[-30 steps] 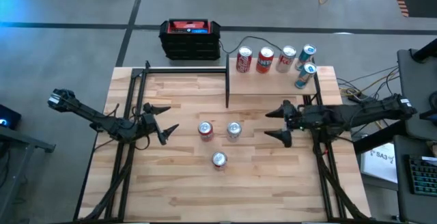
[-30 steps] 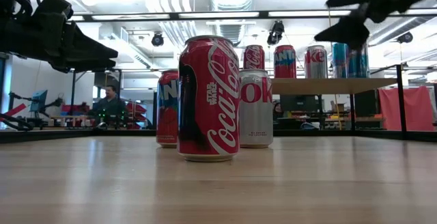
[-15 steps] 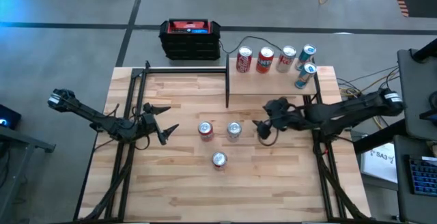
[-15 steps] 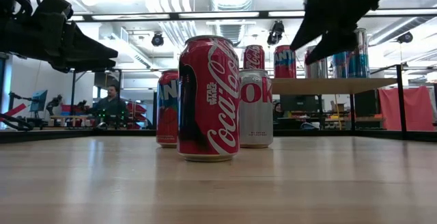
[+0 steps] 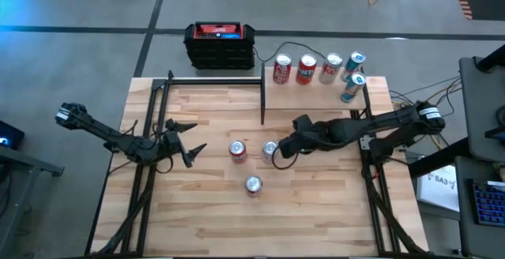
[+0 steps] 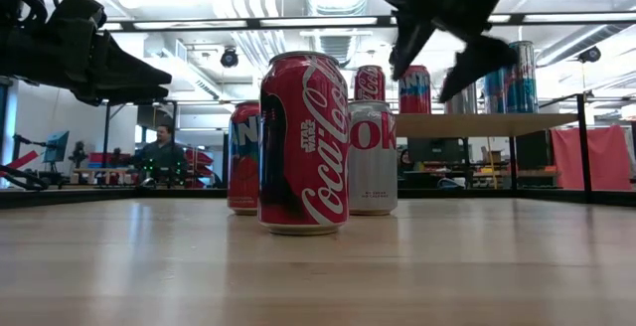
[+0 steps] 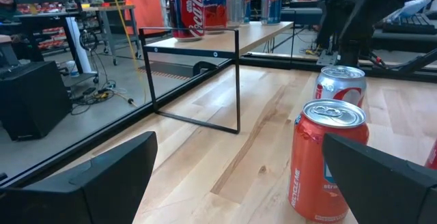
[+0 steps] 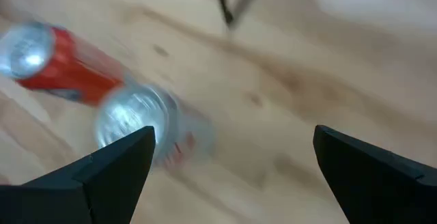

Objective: Place canned beverage on shelf
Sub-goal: Put the silver soda can on the shelf aligned with the other silver soda can

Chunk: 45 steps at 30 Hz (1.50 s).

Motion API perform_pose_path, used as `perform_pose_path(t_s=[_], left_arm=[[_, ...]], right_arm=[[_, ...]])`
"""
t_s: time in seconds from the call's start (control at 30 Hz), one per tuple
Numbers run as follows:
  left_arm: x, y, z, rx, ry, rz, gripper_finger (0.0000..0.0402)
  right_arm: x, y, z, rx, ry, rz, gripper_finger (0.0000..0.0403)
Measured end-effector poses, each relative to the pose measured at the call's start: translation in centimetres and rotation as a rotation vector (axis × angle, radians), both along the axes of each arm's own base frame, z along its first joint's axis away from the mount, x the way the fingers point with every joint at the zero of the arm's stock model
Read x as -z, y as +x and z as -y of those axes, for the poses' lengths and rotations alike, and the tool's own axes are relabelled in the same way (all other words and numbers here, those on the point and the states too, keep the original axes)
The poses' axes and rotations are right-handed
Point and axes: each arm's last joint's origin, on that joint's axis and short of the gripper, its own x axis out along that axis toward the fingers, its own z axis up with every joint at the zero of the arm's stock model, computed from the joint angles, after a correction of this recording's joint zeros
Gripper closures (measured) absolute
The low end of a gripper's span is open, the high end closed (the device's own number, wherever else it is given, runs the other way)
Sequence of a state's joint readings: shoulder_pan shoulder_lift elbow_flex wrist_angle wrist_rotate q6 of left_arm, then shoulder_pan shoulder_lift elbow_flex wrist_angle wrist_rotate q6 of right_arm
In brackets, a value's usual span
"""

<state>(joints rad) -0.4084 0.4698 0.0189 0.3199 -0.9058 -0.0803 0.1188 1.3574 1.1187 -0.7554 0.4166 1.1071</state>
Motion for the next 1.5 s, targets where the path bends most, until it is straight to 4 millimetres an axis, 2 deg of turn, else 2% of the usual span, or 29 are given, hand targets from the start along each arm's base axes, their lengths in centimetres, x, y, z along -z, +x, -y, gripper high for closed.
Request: perform_pose_path(t_s=[0.2, 0.57, 0.87, 1.1, 1.5], left_arm=[[0.0, 0.0, 0.0, 0.000, 0.000, 0.000, 0.0002], [0.0, 0.0, 0.0, 0.000, 0.000, 0.000, 0.0002], [0.0, 0.0, 0.0, 0.000, 0.000, 0.000, 0.0002], [0.0, 0.0, 0.0, 0.000, 0.000, 0.000, 0.0002], [0.0, 0.0, 0.0, 0.000, 0.000, 0.000, 0.0002]], right_arm=[[-1.4, 1.3, -0.3, 0.104, 0.098, -0.147, 0.0019], [-2.1, 5.3, -0.6, 0.095, 0.231, -0.144, 0.0019], [-1.1, 8.2, -0.2, 0.219, 0.360, -0.209, 0.0019], [-0.7, 10.0, 0.7, 0.211, 0.406, -0.268, 0.0019], [1.7, 12.6, 2.8, 0.194, 0.441, -0.385, 0.0019]])
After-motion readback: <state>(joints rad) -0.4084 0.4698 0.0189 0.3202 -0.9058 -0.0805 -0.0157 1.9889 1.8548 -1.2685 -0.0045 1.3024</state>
